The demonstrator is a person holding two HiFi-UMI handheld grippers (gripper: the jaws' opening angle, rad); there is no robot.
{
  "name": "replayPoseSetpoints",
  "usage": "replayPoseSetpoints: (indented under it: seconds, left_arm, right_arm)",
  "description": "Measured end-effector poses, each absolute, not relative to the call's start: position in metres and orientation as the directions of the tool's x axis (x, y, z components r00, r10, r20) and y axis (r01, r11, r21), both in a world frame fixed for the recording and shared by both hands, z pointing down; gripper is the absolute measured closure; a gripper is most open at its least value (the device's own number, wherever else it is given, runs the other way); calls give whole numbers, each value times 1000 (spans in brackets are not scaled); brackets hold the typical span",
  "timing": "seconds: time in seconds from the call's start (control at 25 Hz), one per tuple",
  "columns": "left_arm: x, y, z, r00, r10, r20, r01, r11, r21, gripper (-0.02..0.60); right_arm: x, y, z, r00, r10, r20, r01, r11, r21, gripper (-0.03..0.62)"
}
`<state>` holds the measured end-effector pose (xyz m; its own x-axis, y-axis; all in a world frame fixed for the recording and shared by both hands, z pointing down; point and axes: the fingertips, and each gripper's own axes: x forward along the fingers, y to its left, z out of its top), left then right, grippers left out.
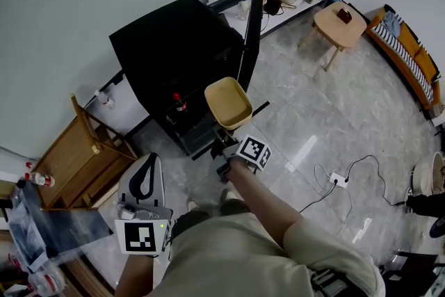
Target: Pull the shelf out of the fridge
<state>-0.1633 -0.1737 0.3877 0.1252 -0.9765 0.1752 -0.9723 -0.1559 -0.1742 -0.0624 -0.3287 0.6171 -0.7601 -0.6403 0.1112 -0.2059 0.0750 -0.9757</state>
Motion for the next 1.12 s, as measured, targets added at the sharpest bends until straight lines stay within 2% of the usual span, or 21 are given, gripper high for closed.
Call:
replayPoseSetpoints:
  seconds: [0.36, 0.6, 0.76, 1.12]
  left_arm:
    - [-149, -166, 362, 226, -966, 126, -951, -247, -186, 575]
    - [-153, -167, 341, 249, -965, 84, -946, -261, -189, 575]
    - [-161, -163, 333, 239, -969, 61, -950, -247, -191, 575]
    - [-199, -159, 310, 156, -988, 19, -969, -157, -190, 575]
  right_arm:
    - [-19, -289, 539, -730, -681, 64, -170, 90, -981, 586]
    - [-7, -282, 463, -719, -695, 6, -187, 185, -965, 586]
    - [-10, -272, 419, -733, -680, -32, -184, 243, -953, 586]
    - [-47, -277, 348, -751, -642, -156, -58, 300, -952, 586]
